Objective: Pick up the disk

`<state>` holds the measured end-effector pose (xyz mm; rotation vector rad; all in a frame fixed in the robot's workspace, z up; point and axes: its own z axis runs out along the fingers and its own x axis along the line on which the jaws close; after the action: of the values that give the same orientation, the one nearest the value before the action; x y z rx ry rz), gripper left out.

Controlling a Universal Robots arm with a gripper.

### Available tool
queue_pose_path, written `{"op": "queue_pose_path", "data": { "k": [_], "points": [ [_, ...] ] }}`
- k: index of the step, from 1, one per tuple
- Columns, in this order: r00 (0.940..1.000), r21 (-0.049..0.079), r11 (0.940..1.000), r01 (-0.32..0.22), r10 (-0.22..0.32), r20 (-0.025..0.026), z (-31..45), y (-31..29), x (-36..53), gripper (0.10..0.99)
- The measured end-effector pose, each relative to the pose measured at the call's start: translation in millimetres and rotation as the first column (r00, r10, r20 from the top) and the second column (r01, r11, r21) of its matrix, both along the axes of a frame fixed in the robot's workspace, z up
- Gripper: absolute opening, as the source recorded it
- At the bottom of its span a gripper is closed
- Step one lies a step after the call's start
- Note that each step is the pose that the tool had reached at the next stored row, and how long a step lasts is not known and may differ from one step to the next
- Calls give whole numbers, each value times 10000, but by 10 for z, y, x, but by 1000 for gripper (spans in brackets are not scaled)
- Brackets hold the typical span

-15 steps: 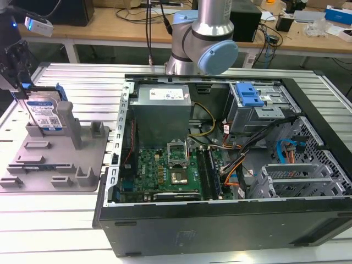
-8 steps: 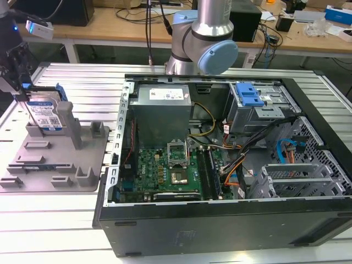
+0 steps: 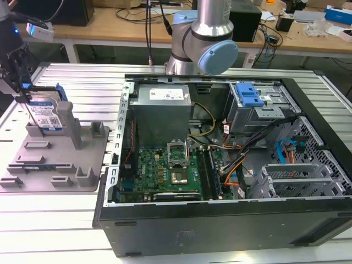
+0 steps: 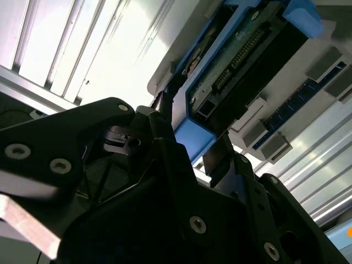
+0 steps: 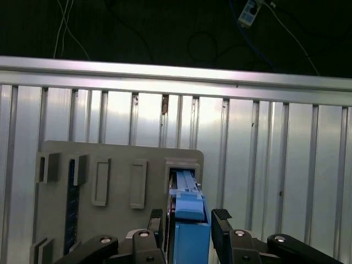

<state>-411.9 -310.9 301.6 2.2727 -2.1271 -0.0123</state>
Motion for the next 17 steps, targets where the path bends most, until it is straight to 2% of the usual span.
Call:
{"op": "queue_pose_path", "data": {
  "k": [12,17],
  "points": [
    [9993,2,9993,380,-380,1,-7,-3,0,482],
    [9993,3,9993,381,-381,2,-12,-3,0,482]
  ]
}}
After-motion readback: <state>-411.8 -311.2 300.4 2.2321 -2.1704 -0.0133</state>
